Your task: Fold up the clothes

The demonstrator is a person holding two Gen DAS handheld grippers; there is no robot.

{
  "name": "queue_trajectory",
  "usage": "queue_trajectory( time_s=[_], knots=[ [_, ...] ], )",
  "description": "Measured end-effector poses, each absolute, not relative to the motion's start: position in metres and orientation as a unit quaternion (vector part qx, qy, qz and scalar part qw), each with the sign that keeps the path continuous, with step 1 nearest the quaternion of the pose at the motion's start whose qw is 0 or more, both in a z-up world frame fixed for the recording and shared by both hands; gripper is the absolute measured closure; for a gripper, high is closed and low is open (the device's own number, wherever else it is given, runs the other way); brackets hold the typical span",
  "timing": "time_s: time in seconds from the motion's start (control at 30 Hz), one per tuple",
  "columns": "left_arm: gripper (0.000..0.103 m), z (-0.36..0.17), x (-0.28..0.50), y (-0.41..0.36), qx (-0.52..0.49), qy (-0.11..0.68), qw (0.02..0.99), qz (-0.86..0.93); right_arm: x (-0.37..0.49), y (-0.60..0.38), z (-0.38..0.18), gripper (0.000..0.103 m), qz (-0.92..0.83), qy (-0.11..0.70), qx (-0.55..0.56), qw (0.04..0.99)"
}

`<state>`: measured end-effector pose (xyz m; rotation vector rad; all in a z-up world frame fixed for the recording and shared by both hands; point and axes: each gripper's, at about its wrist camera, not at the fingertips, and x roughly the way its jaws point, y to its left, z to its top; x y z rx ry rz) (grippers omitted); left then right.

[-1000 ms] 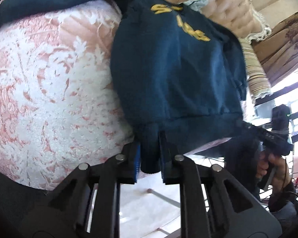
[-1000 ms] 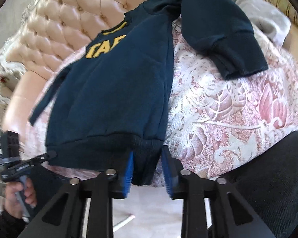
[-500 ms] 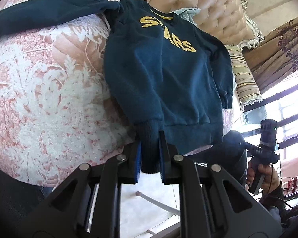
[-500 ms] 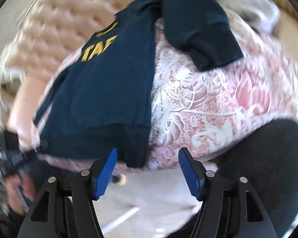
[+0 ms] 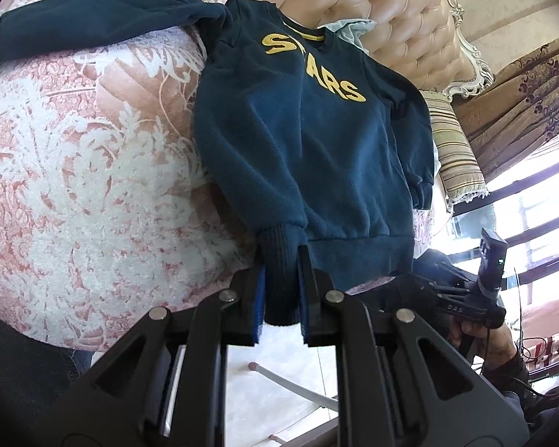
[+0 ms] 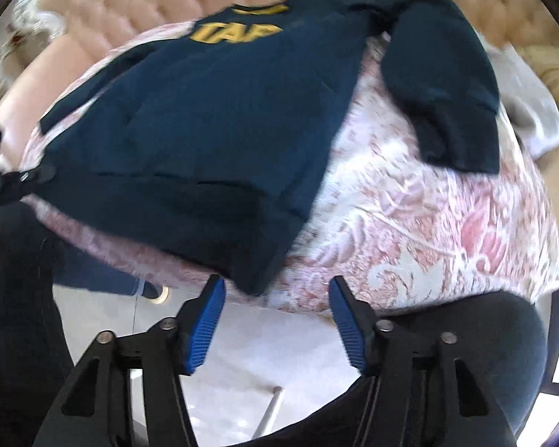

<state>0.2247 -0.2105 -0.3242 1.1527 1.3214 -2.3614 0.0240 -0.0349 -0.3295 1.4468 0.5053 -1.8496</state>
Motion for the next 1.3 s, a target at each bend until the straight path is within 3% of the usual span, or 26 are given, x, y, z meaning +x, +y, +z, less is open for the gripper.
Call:
queue_trajectory(
  time_s=[0.13,0.23,0.3,0.37,0.67,1.0,1.07,1.1,1.3],
  knots=[
    [0.087,-0.325,0.225,-0.21,0.388,0.449,0.099,-0.798,0.025,-0.038,-0.328,0.05,-0.727,0.189,0.551,0.363],
    [0.087,-0.326,0.225,-0.211,0.389,0.45,0.099,-0.798,0.021,-0.038,-0.327,0.066,-0.732,0.151,0.556,0.365],
    [0.087,-0.326,0.225,-0.211,0.388,0.45,0.1,-0.798,0.017,-0.037,-0.324,0.086,-0.734,0.125,0.554,0.372],
    [0.087,-0.325,0.226,-0.211,0.388,0.449,0.1,-0.799,0.013,-0.033,-0.322,0.093,-0.733,0.101,0.557,0.376],
    [0.088,-0.288,0.228,-0.195,0.377,0.43,0.073,-0.817,0.003,0.012,-0.259,0.094,-0.745,0.04,0.544,0.384],
    [0.091,-0.341,0.226,-0.187,0.458,0.452,0.092,-0.76,-0.002,-0.011,-0.323,0.094,-0.721,0.091,0.588,0.355],
    [0.084,-0.347,0.228,-0.188,0.465,0.461,0.097,-0.75,-0.004,-0.014,-0.326,0.093,-0.718,0.101,0.593,0.351],
    [0.074,-0.349,0.23,-0.19,0.467,0.464,0.099,-0.746,-0.006,-0.018,-0.327,0.092,-0.716,0.103,0.594,0.351],
    [0.073,-0.321,0.266,-0.217,0.427,0.465,0.125,-0.766,-0.007,-0.007,-0.308,0.09,-0.707,0.145,0.595,0.353]
  ],
)
